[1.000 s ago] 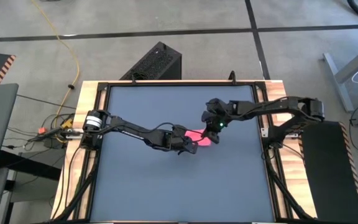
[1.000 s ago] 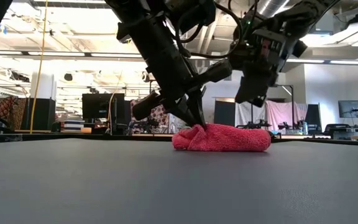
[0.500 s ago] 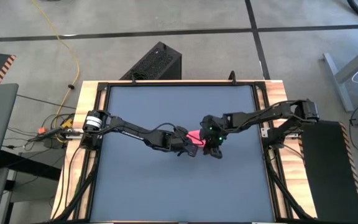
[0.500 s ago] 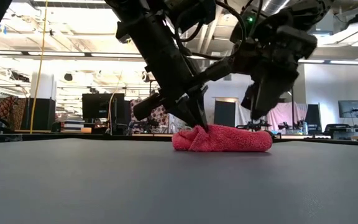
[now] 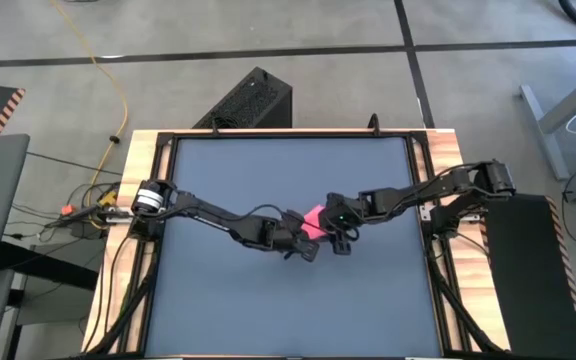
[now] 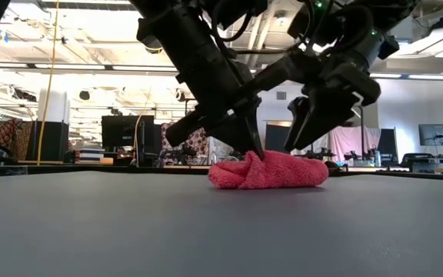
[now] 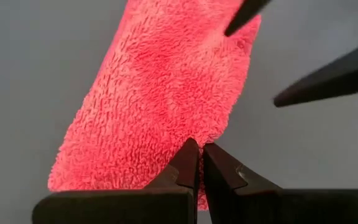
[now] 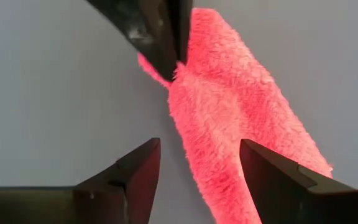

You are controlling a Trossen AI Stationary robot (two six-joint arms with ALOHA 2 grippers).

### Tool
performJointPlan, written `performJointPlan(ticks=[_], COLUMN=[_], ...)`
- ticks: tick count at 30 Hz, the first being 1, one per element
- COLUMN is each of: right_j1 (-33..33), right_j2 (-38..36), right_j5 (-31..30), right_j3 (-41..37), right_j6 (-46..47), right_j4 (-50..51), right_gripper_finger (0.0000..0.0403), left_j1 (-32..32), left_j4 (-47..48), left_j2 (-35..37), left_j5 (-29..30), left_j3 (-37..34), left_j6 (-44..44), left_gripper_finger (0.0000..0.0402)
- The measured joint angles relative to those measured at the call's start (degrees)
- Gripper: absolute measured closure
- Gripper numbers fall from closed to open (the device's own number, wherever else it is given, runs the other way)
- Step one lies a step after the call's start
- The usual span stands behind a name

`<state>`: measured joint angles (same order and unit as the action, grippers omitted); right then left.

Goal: Roll towel
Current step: Roll the pink towel

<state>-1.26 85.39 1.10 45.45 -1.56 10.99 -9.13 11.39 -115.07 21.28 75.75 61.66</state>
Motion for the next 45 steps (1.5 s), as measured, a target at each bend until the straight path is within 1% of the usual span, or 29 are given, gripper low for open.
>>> performJointPlan(ticks=[4,11,19,23,25,27,29,31,32,33,41,44,45], right_j1=[0.20,0.35,0.36,0.64,1.00,1.28,1.46,1.46,1.37,1.36,1.47,2.29,2.52], right_j2=[0.06,0.15,0.17,0.17,0.17,0.17,0.17,0.17,0.17,0.17,-0.30,-0.33,-0.33], right_j5=[-1.35,-1.31,-1.34,-2.62,-2.66,-2.68,-2.64,-2.53,-2.03,-1.08,6.38,12.06,13.00], right_j3=[0.00,-0.05,-3.28,-3.43,-3.43,-3.43,-3.43,-3.43,-3.43,-3.43,-3.35,-1.57,-0.93], right_j6=[-0.24,-0.40,-0.02,-0.01,0.02,0.02,0.02,0.02,0.02,0.02,5.81,9.12,9.94], right_j4=[-0.36,1.20,0.50,0.35,0.60,0.99,1.50,2.11,2.26,2.38,2.55,6.51,7.98], right_gripper_finger=[0.0174,0.0200,0.0216,0.0226,0.0242,0.0270,0.0309,0.0356,0.0376,0.0385,0.0389,0.0389,0.0389], left_j1=[-0.72,-1.11,-1.07,-1.16,-1.23,-1.44,-1.85,-2.21,-2.36,-2.52,-3.69,-4.21,-4.42], left_j4=[-0.31,-1.68,-1.98,-2.14,-2.40,-2.46,-2.84,-3.40,-3.31,-3.16,-3.01,-2.88,-2.54], left_j2=[0.03,0.65,1.77,1.79,1.79,1.79,1.79,1.79,1.79,1.79,1.79,1.79,1.79], left_j5=[0.06,0.56,1.52,0.90,0.09,-0.44,-0.49,-0.49,-0.45,-0.35,1.66,1.92,1.93], left_j3=[0.00,-0.02,-0.02,-0.02,-0.02,-0.02,-0.02,-0.02,-0.02,0.00,-0.02,-0.02,-0.02], left_j6=[1.09,2.02,1.35,1.53,1.56,1.77,1.95,2.15,2.58,2.97,5.63,7.01,7.78], left_gripper_finger=[0.0401,0.0401,0.0401,0.0401,0.0401,0.0401,0.0401,0.0401,0.0401,0.0401,0.0401,0.0402,0.0401])
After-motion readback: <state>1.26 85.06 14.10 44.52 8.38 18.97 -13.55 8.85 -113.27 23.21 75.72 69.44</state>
